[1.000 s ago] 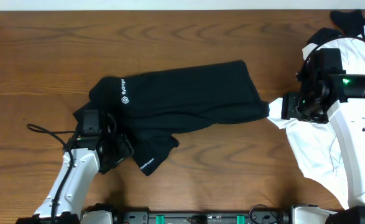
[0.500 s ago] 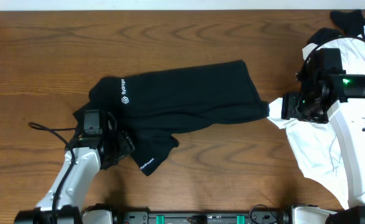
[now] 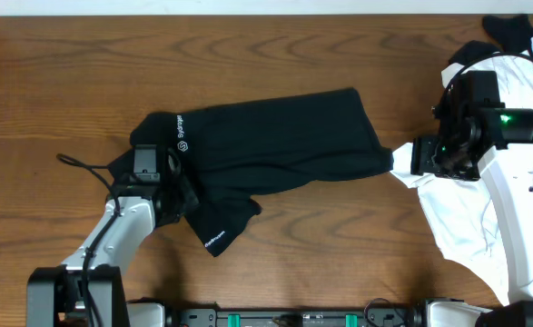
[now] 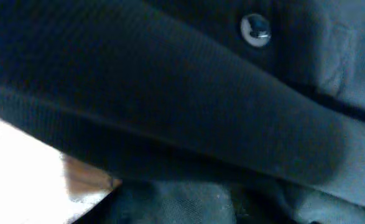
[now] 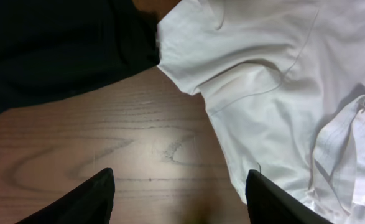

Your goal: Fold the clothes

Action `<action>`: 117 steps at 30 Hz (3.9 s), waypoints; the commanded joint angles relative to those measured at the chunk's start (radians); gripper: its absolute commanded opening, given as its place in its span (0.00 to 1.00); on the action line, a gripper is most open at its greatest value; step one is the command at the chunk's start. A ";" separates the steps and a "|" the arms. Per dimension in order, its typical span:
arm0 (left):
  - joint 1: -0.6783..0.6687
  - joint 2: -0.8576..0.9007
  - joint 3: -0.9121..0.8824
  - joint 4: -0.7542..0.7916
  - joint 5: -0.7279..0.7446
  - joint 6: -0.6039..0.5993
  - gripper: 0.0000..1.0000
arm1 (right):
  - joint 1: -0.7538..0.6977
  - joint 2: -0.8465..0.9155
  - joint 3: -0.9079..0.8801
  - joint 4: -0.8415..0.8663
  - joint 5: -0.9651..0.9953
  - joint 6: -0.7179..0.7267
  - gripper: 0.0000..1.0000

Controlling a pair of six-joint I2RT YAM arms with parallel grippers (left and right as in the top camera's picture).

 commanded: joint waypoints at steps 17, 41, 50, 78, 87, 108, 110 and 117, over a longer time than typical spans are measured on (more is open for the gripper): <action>-0.011 0.011 -0.034 -0.240 0.027 0.051 0.06 | -0.002 0.003 0.000 -0.001 -0.003 -0.014 0.66; 0.243 -0.723 0.232 -0.591 -0.113 0.062 0.06 | 0.124 0.015 -0.177 0.260 -0.179 -0.112 0.72; 0.266 -0.681 0.230 -0.574 -0.112 0.022 0.06 | 0.209 0.143 -0.359 0.601 -0.309 -0.106 0.72; 0.267 -0.626 0.226 -0.580 -0.105 0.023 0.06 | 0.297 -0.032 -0.221 0.476 -0.213 0.032 0.01; 0.266 -0.618 0.226 -0.585 -0.105 0.023 0.06 | 0.278 -0.057 -0.202 0.602 0.043 0.084 0.31; 0.267 -0.618 0.226 -0.587 -0.106 0.042 0.06 | 0.307 0.273 -0.235 0.375 -0.204 -0.064 0.45; 0.267 -0.618 0.226 -0.588 -0.106 0.042 0.06 | 0.319 0.276 -0.268 0.426 -0.204 -0.063 0.46; 0.267 -0.618 0.226 -0.588 -0.106 0.042 0.06 | 0.330 0.290 -0.395 0.624 -0.203 -0.008 0.46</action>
